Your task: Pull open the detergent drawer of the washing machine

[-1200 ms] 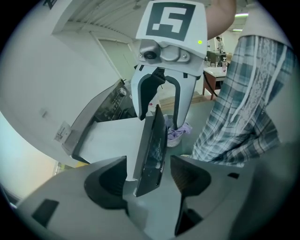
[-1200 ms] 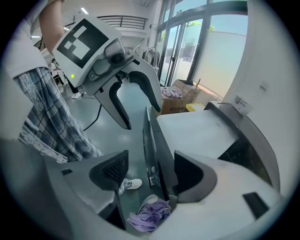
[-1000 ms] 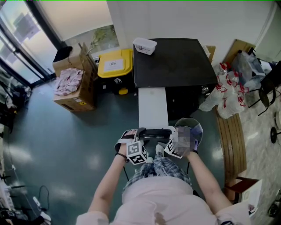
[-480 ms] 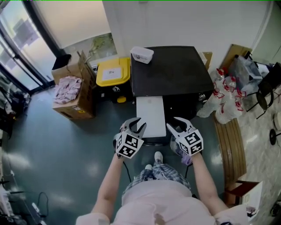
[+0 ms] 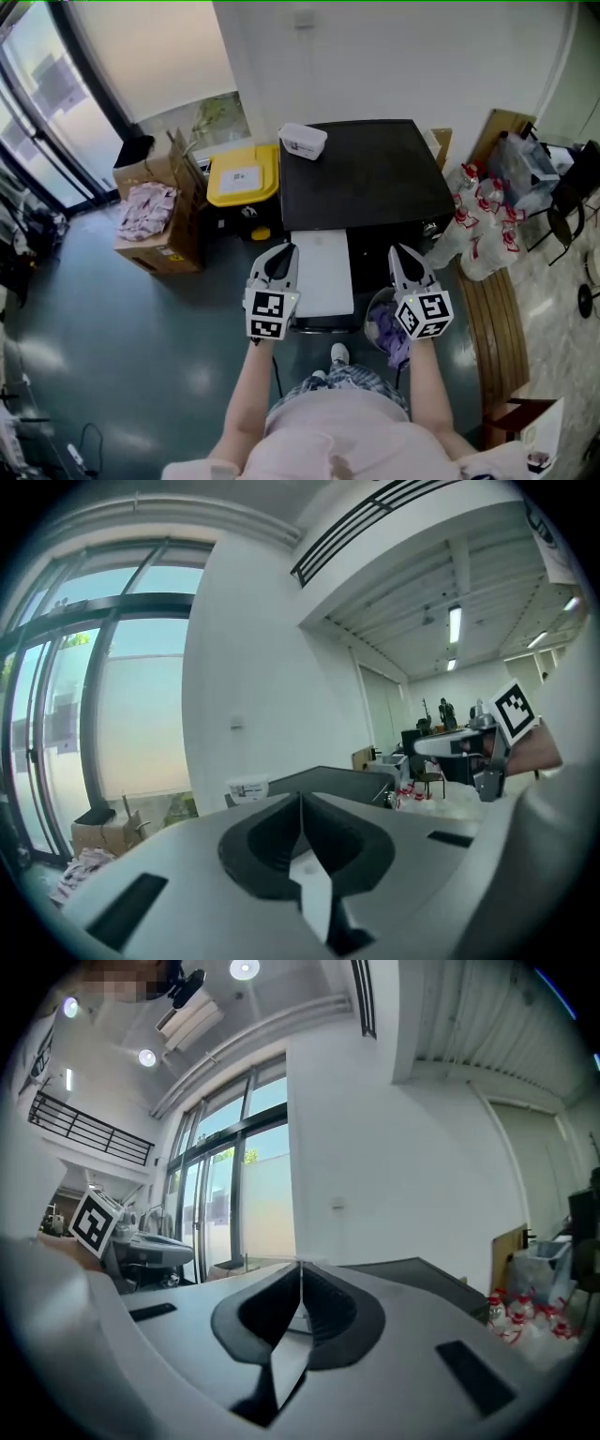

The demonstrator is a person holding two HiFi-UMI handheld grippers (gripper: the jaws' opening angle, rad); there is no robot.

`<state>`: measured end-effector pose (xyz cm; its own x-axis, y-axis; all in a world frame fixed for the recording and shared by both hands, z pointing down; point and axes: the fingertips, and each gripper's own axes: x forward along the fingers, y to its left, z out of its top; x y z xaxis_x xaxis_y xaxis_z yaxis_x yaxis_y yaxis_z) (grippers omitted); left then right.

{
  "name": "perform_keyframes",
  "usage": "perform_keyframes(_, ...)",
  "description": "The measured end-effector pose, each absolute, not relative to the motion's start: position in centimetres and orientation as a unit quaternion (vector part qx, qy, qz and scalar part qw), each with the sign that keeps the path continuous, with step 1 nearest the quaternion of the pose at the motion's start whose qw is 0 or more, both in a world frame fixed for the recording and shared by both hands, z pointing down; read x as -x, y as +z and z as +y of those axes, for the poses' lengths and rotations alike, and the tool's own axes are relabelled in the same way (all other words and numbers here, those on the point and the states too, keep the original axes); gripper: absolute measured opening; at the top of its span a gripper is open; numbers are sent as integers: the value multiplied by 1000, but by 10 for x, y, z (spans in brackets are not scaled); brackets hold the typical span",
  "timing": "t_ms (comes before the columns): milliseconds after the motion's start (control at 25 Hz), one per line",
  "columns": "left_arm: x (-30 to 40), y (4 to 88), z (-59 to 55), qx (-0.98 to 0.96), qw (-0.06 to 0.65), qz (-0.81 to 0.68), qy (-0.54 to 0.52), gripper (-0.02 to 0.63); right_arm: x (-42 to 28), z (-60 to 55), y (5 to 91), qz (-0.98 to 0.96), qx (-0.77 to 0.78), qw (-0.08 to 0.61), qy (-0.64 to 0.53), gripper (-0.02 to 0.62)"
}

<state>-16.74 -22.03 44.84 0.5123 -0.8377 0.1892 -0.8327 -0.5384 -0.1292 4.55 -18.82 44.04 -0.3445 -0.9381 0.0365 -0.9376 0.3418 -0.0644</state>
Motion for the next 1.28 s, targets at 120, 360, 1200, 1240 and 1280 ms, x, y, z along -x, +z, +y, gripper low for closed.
perform_keyframes(120, 168, 447, -226, 868, 1, 487, -99, 28, -56, -194, 437, 808, 587, 14, -33, 18)
perform_keyframes(360, 172, 442, -236, 862, 2, 501, -73, 26, -72, -202, 438, 795, 606, 11, -21, 17)
perform_keyframes(1200, 171, 454, -265, 857, -13, 509, -74, 25, -92, -231, 453, 784, 620, 3, -31, 14)
perform_keyframes(1240, 170, 455, -265, 857, -14, 509, -74, 26, -93, -231, 453, 784, 620, 3, -31, 14)
perform_keyframes(1280, 169, 455, -266, 857, -15, 509, -75, 25, -94, -232, 453, 784, 620, 2, -31, 14)
